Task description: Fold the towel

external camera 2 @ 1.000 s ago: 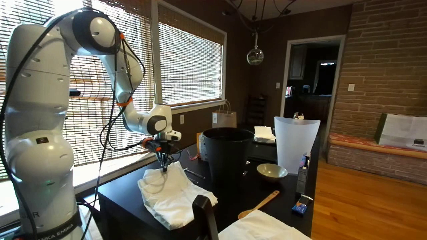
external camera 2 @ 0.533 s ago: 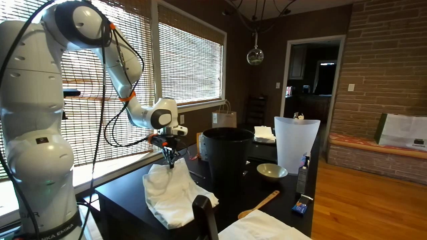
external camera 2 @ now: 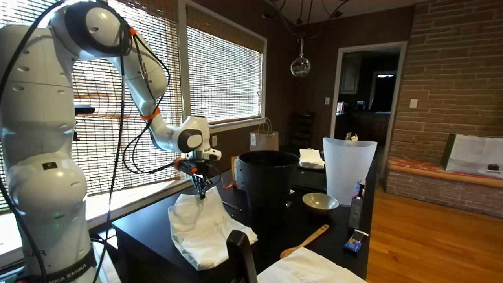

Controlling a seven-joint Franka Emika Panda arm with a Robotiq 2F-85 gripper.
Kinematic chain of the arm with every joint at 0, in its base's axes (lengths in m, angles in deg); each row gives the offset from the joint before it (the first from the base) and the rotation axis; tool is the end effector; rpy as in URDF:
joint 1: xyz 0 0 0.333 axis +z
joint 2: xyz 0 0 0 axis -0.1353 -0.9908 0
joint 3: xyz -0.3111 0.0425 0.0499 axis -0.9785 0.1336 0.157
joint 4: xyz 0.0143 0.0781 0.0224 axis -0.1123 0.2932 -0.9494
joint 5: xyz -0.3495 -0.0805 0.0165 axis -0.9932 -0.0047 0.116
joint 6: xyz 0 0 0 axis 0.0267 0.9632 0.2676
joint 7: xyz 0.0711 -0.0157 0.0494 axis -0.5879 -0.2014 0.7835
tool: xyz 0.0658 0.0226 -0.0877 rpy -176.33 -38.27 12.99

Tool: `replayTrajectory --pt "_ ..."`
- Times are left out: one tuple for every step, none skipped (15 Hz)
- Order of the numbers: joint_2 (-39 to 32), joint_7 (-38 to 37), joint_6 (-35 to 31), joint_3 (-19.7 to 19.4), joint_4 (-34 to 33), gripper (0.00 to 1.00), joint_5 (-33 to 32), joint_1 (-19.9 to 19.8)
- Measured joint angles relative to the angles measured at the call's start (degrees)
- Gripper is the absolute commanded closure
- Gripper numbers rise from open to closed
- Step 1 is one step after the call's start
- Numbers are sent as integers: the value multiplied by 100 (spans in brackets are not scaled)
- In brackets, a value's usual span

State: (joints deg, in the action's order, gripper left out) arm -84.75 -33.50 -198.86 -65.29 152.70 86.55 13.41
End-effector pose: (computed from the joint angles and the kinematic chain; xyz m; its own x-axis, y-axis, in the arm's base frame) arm 0.4374 0.1133 0.2849 0.9966 0.0594 0.0571 0.0597 -0.9982 -0.0042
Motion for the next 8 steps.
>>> replayTrajectory --pt "8 -17 0 -50 0 99 -19 -2" --pt "25 -36 0 -116 0 99 -61 -9" --pt "50 -88 11 -191 0 99 -160 -14" --pt "86 -169 47 -271 1 99 -297 -21" --pt "132 -271 119 -354 2 99 -465 -29" --pt "186 -421 206 -440 5 99 -689 -46" --pt "247 -589 308 -517 11 99 -913 -72" --pt "309 -756 421 -587 16 99 -1128 -111"
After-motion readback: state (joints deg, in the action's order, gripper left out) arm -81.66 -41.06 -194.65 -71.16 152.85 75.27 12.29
